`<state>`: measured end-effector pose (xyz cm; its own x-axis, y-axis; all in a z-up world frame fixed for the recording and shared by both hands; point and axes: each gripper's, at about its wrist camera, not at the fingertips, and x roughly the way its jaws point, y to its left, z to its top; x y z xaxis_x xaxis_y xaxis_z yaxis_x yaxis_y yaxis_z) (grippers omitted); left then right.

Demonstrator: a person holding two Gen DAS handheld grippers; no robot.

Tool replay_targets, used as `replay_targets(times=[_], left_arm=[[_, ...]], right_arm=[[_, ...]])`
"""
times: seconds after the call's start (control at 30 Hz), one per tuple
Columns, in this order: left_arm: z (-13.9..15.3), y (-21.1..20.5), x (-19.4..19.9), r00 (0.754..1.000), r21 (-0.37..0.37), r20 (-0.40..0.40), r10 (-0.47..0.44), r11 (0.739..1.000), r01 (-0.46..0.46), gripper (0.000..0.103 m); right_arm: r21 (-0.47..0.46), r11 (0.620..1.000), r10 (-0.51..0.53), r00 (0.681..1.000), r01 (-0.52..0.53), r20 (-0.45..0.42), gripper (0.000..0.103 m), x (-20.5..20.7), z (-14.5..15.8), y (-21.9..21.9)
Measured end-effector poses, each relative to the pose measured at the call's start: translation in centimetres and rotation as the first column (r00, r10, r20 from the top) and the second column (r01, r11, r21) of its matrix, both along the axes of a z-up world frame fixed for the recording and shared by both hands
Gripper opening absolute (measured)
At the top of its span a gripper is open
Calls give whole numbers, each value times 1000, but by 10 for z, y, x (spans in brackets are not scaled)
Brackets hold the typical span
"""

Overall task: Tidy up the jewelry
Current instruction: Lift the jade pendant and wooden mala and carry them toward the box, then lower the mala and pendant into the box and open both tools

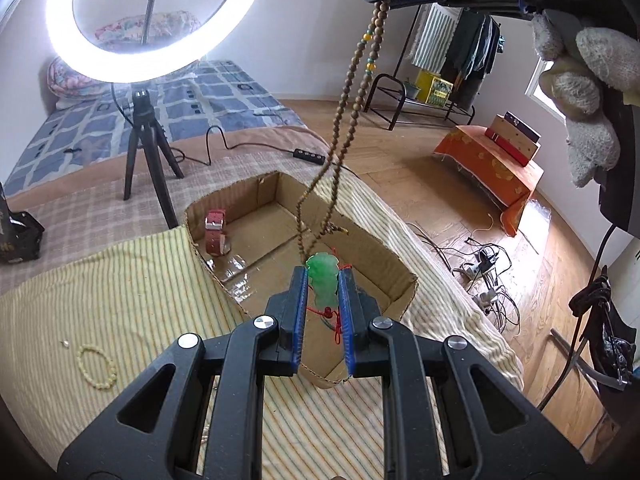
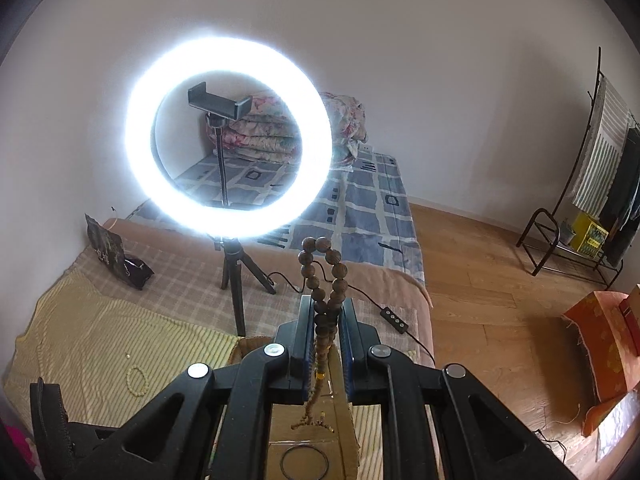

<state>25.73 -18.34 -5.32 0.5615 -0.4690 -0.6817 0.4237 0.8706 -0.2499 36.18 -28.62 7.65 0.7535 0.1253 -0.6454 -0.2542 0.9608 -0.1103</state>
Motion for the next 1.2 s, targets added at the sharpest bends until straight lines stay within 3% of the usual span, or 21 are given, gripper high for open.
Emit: replay_targets(times=[0.3,0.77,1.1,1.13,1.17,1.2], left_arm=[[-40,-9,9,998,19,-61,-6,1000,7,14],[-64,-21,19,994,24,-109,-31,999,34,14],[-68,-28,13,993,39,-102,-52,998,56,14],[-68,-29,13,993,42,-103,-52,998,57,22],[-68,-29,12,993,47,-103,-49,997,54,32],[-68,-28,12,994,48,-100,-44,998,49,57]], right_arm=[[34,999,32,995,-29,-90,10,23,-58,-2],[124,992,29,971,0,-237,10,54,-140,-14],[164,986,23,955,27,-295,31,63,-163,-18],[165,986,22,955,29,-297,33,63,-164,-19],[163,986,17,954,33,-299,44,63,-163,-19],[156,987,6,955,42,-295,60,62,-162,-20]])
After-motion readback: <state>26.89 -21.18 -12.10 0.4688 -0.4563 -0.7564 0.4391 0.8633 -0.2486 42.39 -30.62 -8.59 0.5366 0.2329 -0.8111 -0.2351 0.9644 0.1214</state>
